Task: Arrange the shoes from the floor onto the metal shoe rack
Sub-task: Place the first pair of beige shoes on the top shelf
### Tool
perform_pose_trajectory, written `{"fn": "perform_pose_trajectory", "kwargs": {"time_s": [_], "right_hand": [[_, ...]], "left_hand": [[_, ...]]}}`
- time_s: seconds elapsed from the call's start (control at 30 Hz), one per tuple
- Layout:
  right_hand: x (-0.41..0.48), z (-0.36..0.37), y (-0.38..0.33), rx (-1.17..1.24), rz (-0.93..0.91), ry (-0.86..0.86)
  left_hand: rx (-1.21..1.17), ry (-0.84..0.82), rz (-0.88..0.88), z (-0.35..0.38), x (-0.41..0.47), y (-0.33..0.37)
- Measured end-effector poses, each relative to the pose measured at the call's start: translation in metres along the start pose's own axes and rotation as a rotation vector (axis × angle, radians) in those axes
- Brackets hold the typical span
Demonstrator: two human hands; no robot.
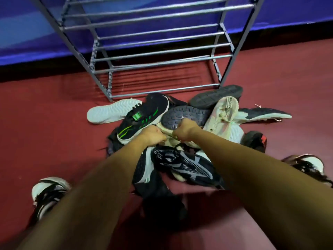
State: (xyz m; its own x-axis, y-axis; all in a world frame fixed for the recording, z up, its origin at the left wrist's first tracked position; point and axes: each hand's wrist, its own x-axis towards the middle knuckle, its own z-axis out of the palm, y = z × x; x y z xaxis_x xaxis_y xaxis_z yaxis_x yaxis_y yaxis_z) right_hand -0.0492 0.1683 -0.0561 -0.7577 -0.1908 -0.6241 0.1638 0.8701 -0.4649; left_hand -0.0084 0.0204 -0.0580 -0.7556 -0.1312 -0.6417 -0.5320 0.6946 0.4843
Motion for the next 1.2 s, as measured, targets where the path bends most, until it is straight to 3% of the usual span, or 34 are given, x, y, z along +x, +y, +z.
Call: {"fn": "perform_pose_trajectory", "kwargs": {"time_s": [0.2, 0.57, 0.83, 1.2], "right_hand": [[0.001, 0.037, 0.008, -0.253, -0.011, -0.032], [0.011, 0.038, 0.021, -0.257, 0.089, -0.029], [0.014, 0.04, 0.019, -0.205, 0.129, -0.018], [-0.002, 0.032, 0.022, 0.121, 0.156, -0.116]], "left_hand": [[0.235, -0.032, 0.006, 0.016, 0.0, -0.008], [0.339, 0.037, -0.064, 0.032, 0.029, -0.024], [0.132, 0.021, -0.164, 0.03, 0.036, -0.026], [-0.116, 0.051, -0.186, 0.026, 0.016, -0.028]]}}
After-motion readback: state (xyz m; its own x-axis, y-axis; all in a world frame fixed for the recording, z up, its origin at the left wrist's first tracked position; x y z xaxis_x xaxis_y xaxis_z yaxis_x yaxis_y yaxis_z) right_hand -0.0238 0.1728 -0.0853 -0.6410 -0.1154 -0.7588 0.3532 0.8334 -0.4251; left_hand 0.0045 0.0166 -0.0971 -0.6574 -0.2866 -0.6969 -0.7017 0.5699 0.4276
